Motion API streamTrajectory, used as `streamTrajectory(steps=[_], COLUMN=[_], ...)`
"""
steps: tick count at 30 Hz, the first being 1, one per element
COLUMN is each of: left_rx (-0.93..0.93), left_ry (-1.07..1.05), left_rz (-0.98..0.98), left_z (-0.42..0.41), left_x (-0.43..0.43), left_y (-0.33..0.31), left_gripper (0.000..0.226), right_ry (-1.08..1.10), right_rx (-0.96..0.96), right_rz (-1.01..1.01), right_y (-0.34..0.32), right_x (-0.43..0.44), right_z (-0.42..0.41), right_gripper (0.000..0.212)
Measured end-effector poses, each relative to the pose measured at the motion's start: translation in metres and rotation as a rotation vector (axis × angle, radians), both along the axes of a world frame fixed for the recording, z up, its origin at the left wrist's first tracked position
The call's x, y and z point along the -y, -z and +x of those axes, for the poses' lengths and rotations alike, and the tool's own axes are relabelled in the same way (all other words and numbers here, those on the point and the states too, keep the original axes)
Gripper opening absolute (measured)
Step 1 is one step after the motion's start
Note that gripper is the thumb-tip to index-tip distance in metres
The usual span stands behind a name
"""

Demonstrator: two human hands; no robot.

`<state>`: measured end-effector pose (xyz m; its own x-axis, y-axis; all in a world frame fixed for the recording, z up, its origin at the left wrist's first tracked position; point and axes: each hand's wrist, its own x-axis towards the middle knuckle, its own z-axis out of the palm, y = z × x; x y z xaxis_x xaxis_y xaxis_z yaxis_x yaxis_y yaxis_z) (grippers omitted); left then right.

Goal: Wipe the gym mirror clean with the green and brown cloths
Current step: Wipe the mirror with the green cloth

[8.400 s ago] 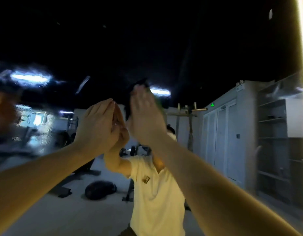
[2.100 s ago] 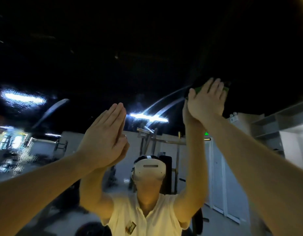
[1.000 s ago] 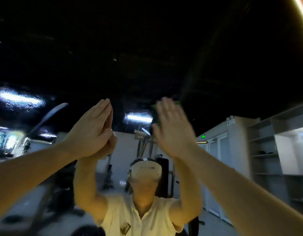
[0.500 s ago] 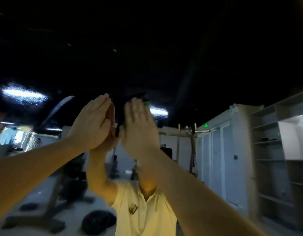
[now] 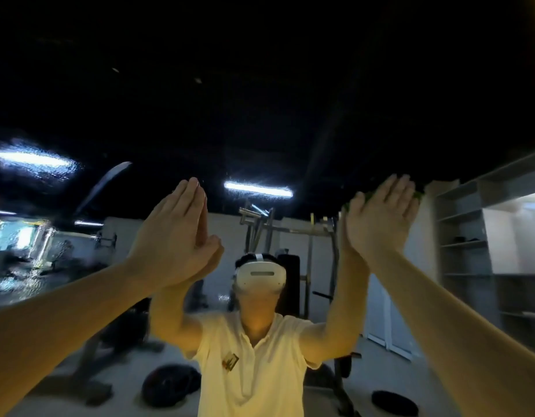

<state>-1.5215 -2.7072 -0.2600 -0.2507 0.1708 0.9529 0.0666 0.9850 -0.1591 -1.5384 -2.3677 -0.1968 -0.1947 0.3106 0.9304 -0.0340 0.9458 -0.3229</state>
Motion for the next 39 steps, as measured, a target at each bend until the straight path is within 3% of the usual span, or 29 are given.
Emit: streamTrajectory(steps=[3, 7, 10, 12, 15, 19, 23, 25, 30, 32, 34, 36, 39], left_rx=[0.009, 0.026, -0.004, 0.000, -0.014, 0.006, -0.012, -0.038, -0.009, -0.020, -0.019, -0.028, -0.038], left_ry=[0.004, 0.021, 0.003, 0.005, 0.033, 0.079, 0.183, 0.211, 0.244, 0.229, 0.194, 0.169, 0.165], left_rz=[-0.024, -0.057, -0.085, -0.086, -0.064, -0.001, 0.051, 0.025, 0.036, 0.047, 0.041, 0.031, 0.052], left_z=[-0.001, 0.000, -0.005, -0.008, -0.010, -0.004, 0.015, 0.021, 0.028, 0.030, 0.030, 0.031, 0.031], left_x=[0.004, 0.009, 0.013, 0.015, 0.015, 0.006, 0.010, 0.018, 0.039, 0.050, 0.062, 0.073, 0.087], left_y=[0.001, 0.004, 0.007, 0.008, 0.011, 0.007, 0.024, 0.044, 0.074, 0.081, 0.091, 0.103, 0.125], left_gripper=[0.103, 0.100, 0.094, 0.095, 0.095, 0.099, 0.086, 0.080, 0.073, 0.066, 0.068, 0.073, 0.081], right_ry=[0.006, -0.099, -0.089, -0.051, 0.002, 0.044, 0.003, -0.012, -0.120, -0.185, -0.160, -0.128, -0.001], right_rx=[-0.058, -0.078, -0.049, -0.057, -0.037, -0.011, -0.019, -0.026, 0.003, 0.059, 0.069, 0.062, 0.081], right_rz=[0.164, 0.608, 0.914, 0.904, 0.724, 0.305, -0.019, 0.054, 0.601, 0.899, 1.060, 0.978, 0.576], right_y=[-0.017, -0.010, 0.015, 0.027, 0.044, 0.064, 0.063, 0.067, 0.122, 0.152, 0.165, 0.166, 0.169], right_x=[0.078, 0.176, 0.178, 0.142, 0.066, -0.021, 0.024, 0.078, 0.197, 0.206, 0.180, 0.136, 0.059], right_z=[0.000, -0.001, -0.001, -0.002, -0.005, 0.001, -0.001, -0.001, 0.003, 0.005, 0.005, 0.003, 0.007], right_gripper=[0.075, 0.069, 0.066, 0.068, 0.070, 0.072, 0.077, 0.075, 0.068, 0.066, 0.068, 0.075, 0.074])
